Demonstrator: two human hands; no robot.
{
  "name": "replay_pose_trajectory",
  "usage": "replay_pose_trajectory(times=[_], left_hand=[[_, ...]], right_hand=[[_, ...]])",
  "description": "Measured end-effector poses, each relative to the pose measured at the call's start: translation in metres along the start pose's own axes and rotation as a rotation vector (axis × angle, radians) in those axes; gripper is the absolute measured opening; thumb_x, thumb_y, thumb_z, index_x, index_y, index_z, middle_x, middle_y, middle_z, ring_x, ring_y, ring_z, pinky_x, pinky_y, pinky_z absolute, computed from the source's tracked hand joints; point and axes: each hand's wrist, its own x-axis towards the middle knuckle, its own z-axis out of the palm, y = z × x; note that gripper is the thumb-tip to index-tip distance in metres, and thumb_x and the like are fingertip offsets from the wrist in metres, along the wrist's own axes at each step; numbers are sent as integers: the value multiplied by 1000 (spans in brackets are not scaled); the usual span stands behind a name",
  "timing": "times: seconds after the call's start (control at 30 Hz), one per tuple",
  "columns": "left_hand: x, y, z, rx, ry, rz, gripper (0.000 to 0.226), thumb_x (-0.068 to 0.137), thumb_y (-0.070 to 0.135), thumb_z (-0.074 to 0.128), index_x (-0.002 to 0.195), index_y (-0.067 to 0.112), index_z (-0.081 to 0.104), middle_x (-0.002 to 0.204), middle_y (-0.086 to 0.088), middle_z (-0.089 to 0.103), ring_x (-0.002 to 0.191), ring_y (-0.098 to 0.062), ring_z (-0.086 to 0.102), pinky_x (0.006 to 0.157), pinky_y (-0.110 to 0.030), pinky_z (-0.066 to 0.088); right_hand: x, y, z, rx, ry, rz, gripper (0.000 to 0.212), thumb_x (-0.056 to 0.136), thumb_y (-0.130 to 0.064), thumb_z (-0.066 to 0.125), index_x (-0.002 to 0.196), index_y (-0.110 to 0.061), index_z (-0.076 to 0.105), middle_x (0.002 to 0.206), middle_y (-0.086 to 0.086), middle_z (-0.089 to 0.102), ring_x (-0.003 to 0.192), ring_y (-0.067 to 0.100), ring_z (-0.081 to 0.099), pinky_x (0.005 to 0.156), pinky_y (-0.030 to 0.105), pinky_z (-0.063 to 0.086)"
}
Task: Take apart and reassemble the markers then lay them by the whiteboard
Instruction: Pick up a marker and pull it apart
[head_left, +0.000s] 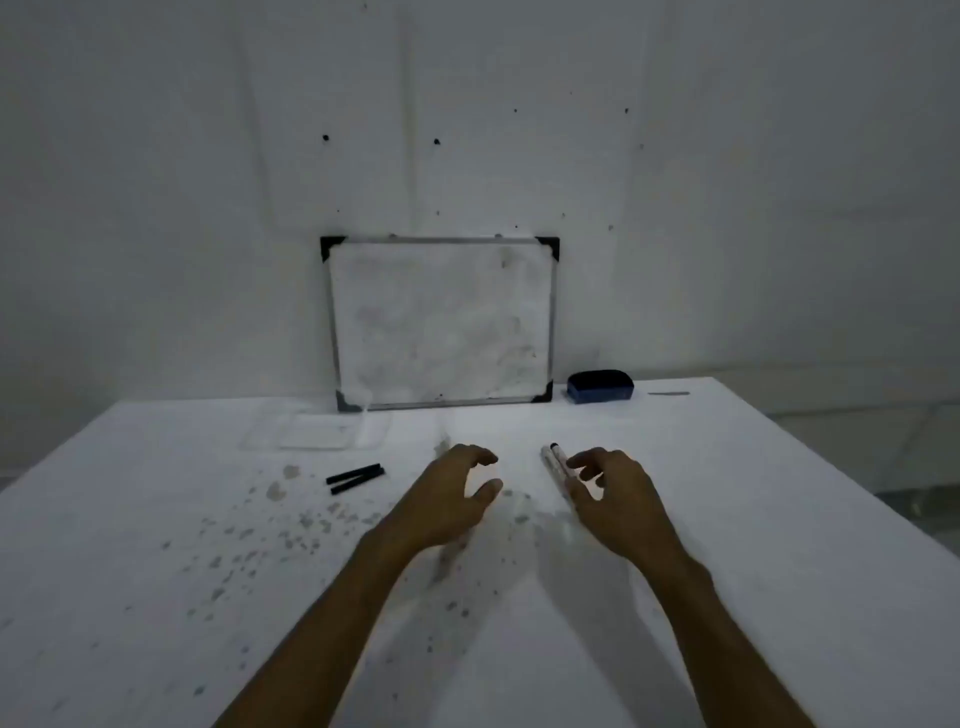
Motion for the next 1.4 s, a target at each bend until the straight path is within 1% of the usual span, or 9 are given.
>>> replay_pose_trajectory(times=[0.13, 0.47, 0.67, 0.83, 0.93, 1.03, 1.13, 1.23, 1.4], left_hand=[[-9, -21, 19, 266, -55, 98, 44, 108, 38, 54, 144, 14, 58, 145, -6, 59, 129, -28, 58, 110, -39, 43], [-6, -52, 34, 157, 47, 163, 41, 106, 37, 59, 140, 14, 64, 146, 0, 61, 134, -17, 54, 114, -28, 34], [-2, -56, 35, 104, 53, 116, 40, 104, 42, 58, 138, 22, 64, 143, 6, 61, 131, -12, 54, 113, -26, 35], [-4, -47, 24, -279, 125, -127, 34, 104, 49, 60, 135, 36, 63, 130, 19, 69, 117, 6, 62, 101, -21, 50], [-4, -39, 12, -562, 131, -216, 48, 100, 59, 54, 134, 27, 67, 122, 13, 77, 107, -1, 74, 98, -27, 59], [-5, -37, 1, -760, 43, -277, 47, 105, 59, 47, 123, 24, 73, 107, 1, 83, 90, -20, 82, 78, -31, 66], [-7, -44, -3, -509, 39, -221, 24, 105, 54, 54, 108, 41, 73, 85, 6, 81, 59, -16, 73, 54, -32, 62], [-9, -59, -5, -321, 74, -125, 15, 99, 59, 57, 107, 60, 70, 80, 12, 77, 57, -5, 68, 53, -24, 58], [-8, -73, -2, -18, 125, 99, 30, 101, 44, 67, 127, 32, 74, 105, 10, 75, 79, -6, 67, 73, -25, 57]], right_hand=[[19, 5, 15, -261, 50, 55, 31, 89, -35, 67, 116, -20, 71, 106, 8, 68, 99, 24, 60, 83, 36, 53], [98, 9, 69, -516, -27, 1, 36, 96, -42, 56, 109, -12, 71, 107, 9, 66, 101, 24, 58, 87, 34, 45], [100, 4, 83, -469, -55, 77, 29, 96, -36, 59, 106, -11, 72, 109, 9, 67, 103, 24, 58, 89, 34, 48], [89, -30, 70, 116, -127, 136, 24, 93, -40, 67, 108, -22, 72, 96, -6, 69, 89, 9, 62, 77, 23, 47], [72, -52, 63, 627, -198, 171, 12, 92, -38, 70, 99, -29, 72, 87, -15, 70, 78, -3, 64, 69, 15, 47], [53, -58, 76, 827, -195, 198, 18, 93, -34, 69, 105, -22, 74, 81, -8, 73, 63, 0, 62, 61, 19, 53], [41, -57, 96, 838, -152, 208, 17, 96, -30, 66, 106, -19, 73, 87, -4, 74, 66, 0, 63, 63, 18, 54], [38, -48, 111, 736, -102, 145, 13, 100, -26, 59, 103, -19, 69, 87, -4, 73, 67, -1, 63, 65, 21, 51], [41, -38, 122, 316, 64, -101, 59, 101, -57, 34, 64, -17, 58, 56, -2, 60, 51, 11, 55, 51, 25, 45]])
